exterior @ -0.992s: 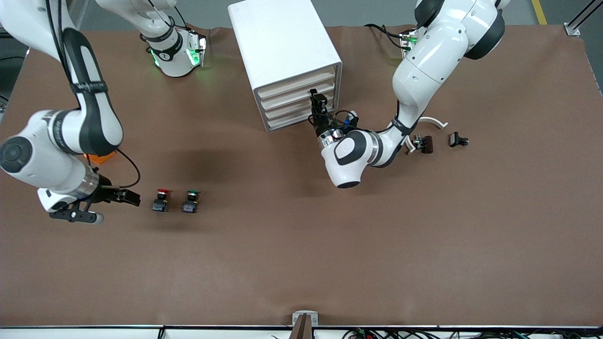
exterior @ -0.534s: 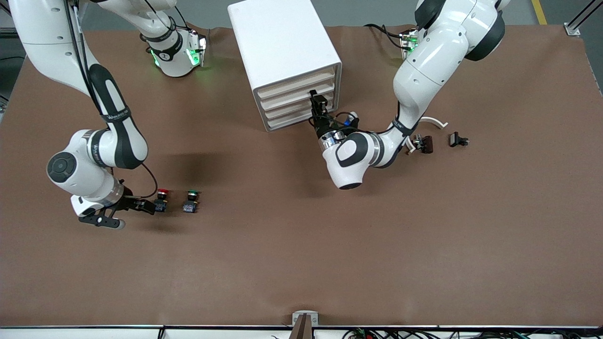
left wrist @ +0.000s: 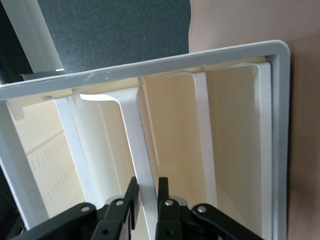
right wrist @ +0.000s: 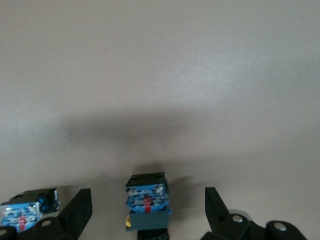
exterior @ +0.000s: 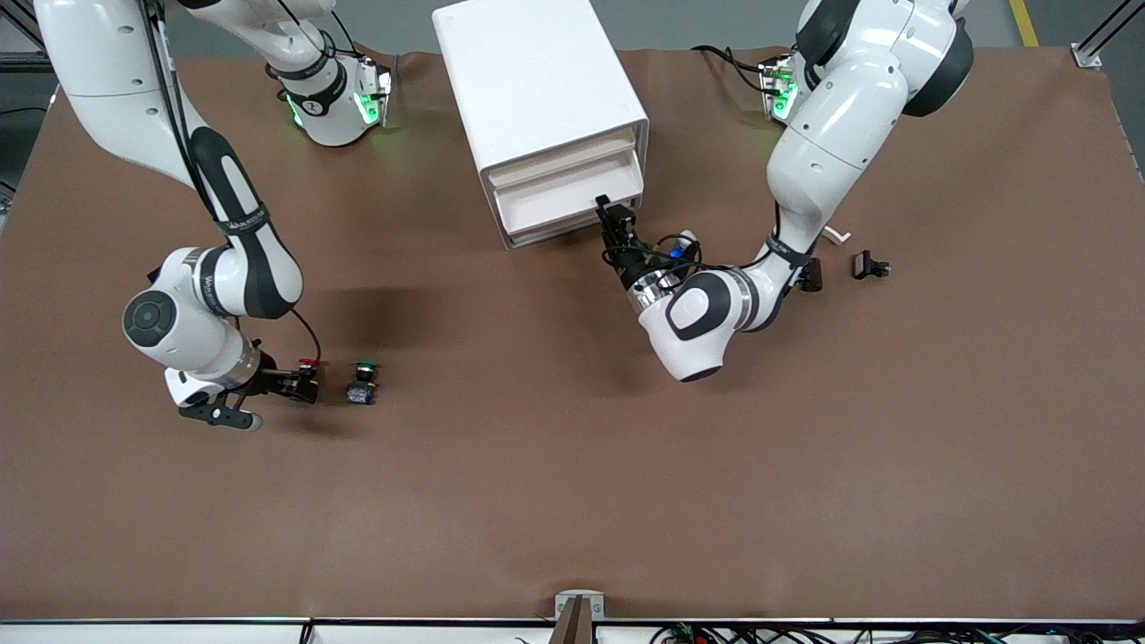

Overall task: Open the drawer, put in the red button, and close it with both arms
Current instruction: 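Pull the drawer open with the left gripper while the right gripper grasps the button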

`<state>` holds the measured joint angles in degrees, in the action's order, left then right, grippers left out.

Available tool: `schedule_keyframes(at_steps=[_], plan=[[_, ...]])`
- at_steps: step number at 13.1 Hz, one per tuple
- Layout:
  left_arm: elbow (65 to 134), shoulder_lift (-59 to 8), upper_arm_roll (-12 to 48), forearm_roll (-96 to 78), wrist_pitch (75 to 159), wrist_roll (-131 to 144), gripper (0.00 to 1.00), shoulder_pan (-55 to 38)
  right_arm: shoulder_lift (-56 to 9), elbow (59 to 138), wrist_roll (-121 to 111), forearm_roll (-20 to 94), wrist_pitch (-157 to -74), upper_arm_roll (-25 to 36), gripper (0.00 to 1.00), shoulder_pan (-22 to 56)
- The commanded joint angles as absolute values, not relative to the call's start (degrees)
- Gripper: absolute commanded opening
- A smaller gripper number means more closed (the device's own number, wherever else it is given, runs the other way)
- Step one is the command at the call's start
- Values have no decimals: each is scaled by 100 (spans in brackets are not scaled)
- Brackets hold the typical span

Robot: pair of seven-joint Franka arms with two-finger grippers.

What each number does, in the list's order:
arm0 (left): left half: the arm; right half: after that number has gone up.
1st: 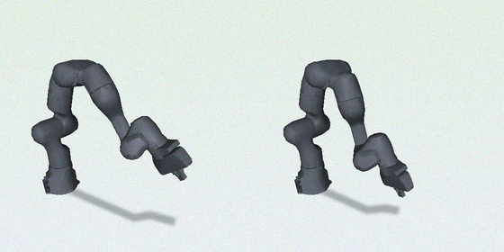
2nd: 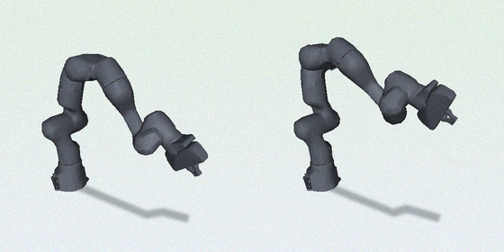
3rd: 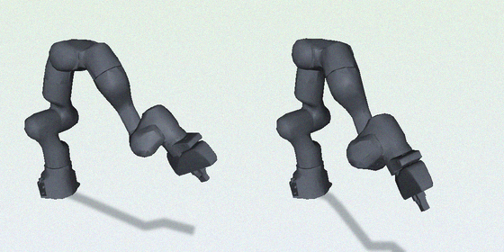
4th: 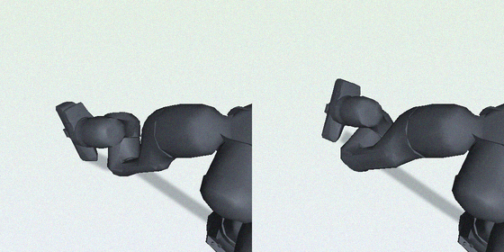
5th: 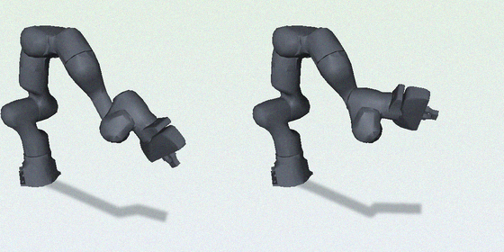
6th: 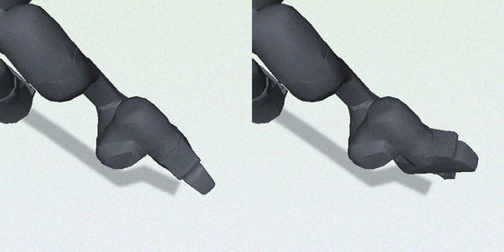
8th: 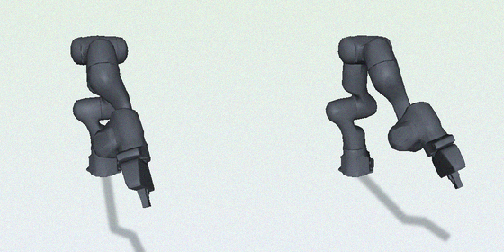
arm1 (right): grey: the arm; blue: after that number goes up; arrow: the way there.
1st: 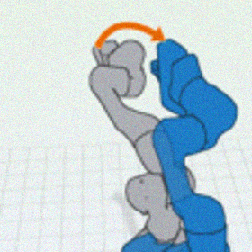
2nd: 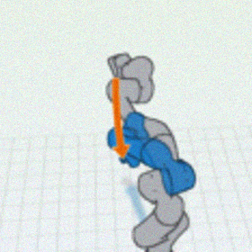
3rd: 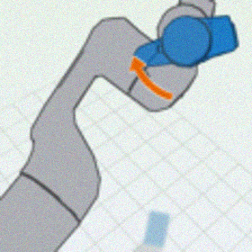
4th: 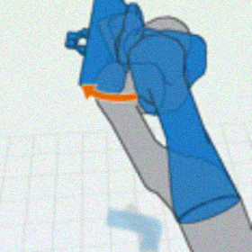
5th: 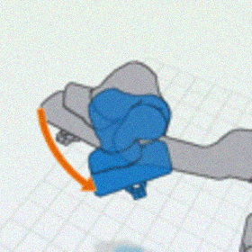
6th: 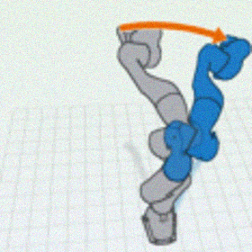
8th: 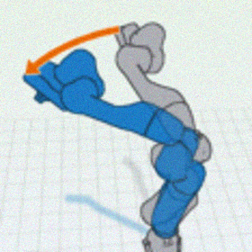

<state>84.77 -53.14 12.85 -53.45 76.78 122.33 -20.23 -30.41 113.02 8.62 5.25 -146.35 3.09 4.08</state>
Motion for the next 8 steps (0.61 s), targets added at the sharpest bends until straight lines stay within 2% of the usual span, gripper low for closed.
schedule_keyframes(at_steps=[1, 8], plan=[[8280, -5388, 1222, -5502, 7936, 12252, 18, -1925, -3050, 11417, 896, 615, -14695, 334, 100, 510], [8095, -5388, 835, -5511, 8095, 12252, 19, -1714, -3129, 11434, 826, 606, -14704, 343, 100, 510]])
